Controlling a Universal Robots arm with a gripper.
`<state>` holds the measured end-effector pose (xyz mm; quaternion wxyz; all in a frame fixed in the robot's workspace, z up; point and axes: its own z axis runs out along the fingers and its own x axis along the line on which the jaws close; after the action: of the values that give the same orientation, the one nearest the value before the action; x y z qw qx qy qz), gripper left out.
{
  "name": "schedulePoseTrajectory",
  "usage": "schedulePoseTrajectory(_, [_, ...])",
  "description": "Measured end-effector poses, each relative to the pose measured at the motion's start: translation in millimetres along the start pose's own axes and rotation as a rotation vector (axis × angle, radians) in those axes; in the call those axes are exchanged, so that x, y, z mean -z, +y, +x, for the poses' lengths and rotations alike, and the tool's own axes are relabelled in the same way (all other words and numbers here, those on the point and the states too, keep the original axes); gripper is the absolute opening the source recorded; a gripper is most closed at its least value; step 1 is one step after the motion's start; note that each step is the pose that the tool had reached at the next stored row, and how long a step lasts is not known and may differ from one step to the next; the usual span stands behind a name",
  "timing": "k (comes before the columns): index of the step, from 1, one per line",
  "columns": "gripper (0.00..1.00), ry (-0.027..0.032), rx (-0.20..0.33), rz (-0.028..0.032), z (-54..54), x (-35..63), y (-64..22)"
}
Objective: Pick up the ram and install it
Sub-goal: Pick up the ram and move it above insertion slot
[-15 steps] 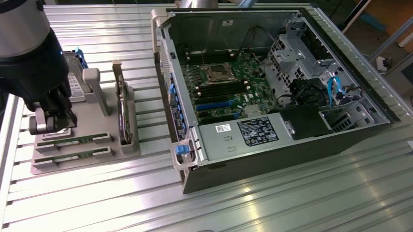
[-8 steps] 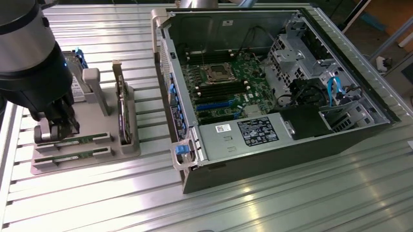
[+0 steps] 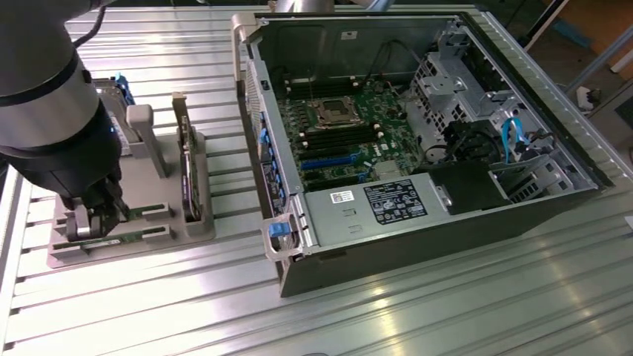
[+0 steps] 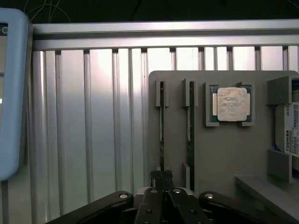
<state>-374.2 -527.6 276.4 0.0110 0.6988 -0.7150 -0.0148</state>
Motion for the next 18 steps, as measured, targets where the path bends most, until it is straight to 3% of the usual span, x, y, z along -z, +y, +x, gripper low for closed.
schedulePoseTrajectory(3, [0.11, 0.0000, 0.000, 0.0000, -6.0, -0.2, 0.1])
schedulePoseTrajectory(4, [0.25, 0.0000, 0.000, 0.0000, -6.0, -0.2, 0.1])
schedulePoseTrajectory(5, [0.31, 0.0000, 0.000, 0.0000, -5.9, -4.9, 0.0])
schedulePoseTrajectory(7, [0.31, 0.0002, 0.002, -0.0001, -5.8, -33.4, -0.8])
schedulePoseTrajectory(8, [0.31, 0.0002, 0.002, -0.0001, -5.8, -36.1, -0.8])
schedulePoseTrajectory(18, [0.31, 0.0001, 0.002, 0.0000, -5.7, -46.8, -1.2])
